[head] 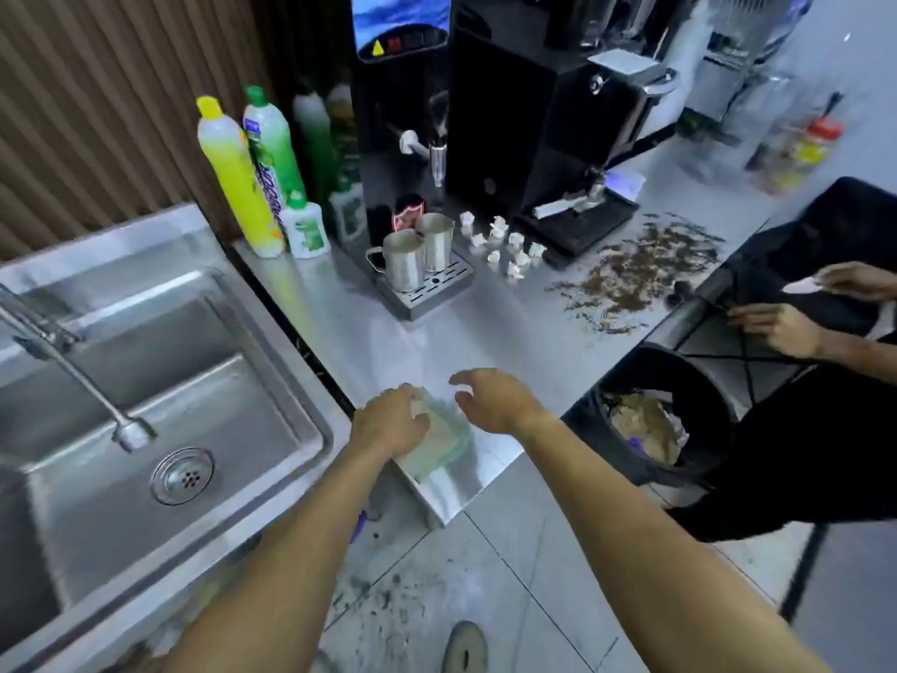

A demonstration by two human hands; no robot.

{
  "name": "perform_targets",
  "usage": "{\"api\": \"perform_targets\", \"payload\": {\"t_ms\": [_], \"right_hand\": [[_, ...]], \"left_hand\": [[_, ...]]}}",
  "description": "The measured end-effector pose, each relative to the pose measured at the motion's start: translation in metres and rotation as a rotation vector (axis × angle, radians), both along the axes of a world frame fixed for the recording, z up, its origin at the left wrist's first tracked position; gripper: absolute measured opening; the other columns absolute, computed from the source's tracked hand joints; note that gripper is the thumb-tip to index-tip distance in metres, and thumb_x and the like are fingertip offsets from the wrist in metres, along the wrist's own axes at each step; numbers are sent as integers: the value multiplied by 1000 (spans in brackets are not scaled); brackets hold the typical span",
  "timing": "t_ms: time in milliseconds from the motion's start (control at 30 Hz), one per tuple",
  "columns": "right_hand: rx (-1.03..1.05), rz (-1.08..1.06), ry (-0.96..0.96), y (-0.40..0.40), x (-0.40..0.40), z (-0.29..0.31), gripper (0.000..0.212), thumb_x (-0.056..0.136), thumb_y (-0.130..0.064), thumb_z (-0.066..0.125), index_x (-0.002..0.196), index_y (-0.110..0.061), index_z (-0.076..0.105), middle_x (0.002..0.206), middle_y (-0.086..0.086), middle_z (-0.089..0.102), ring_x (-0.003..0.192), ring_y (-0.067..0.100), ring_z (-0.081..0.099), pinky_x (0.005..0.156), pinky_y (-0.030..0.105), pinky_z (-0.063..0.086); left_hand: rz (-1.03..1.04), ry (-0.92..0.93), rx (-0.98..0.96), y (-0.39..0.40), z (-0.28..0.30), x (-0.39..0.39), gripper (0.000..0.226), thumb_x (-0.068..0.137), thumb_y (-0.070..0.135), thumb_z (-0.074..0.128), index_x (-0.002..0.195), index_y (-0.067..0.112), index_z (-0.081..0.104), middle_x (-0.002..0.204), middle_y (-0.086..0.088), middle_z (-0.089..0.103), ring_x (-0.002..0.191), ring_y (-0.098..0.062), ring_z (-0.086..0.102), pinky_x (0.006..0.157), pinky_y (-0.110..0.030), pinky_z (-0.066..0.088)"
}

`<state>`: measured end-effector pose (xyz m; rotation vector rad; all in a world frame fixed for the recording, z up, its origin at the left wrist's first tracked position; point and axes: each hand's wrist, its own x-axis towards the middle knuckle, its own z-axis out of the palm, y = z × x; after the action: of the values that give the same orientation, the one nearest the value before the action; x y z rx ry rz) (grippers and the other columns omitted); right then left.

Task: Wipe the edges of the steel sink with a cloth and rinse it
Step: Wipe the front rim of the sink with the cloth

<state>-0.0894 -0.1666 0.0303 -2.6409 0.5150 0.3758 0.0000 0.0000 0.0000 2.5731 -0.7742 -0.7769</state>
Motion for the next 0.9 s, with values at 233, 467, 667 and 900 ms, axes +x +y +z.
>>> {"api": "perform_targets", "payload": {"t_ms": [233,467,667,900], "right_hand": [[-58,80,-46,11,-47,-88,57,96,-38,22,139,-14,50,146,5,47,129,31,46,104,48,42],[-14,8,-133,22,-68,-114,77,98,-51,-1,165,-14,12,173,2,3,159,24,-5,125,33,-12],[-74,-83,-185,35,-68,-130,67,105,-44,3,164,-11,10,170,3,-1,157,20,-10,129,39,-9],[-131,-107,-226,38,-68,-140,63,109,-38,12,162,-6,23,171,11,15,159,27,6,130,41,-3]], "left_hand": [[220,-167,-26,-20,-67,-73,67,100,40,53,154,8,31,166,-16,21,155,-39,8,126,-48,10],[47,-359,-32,-19,-95,-48,83,98,56,27,165,10,15,172,-14,8,159,-35,1,128,-46,-6],[-469,-339,-5,3,-94,32,80,101,58,33,167,20,5,174,-1,-6,160,-21,-11,130,-43,-3],[-178,-425,19,-25,-94,-17,77,101,54,16,166,13,11,173,-11,3,160,-29,-3,130,-46,-2]]}}
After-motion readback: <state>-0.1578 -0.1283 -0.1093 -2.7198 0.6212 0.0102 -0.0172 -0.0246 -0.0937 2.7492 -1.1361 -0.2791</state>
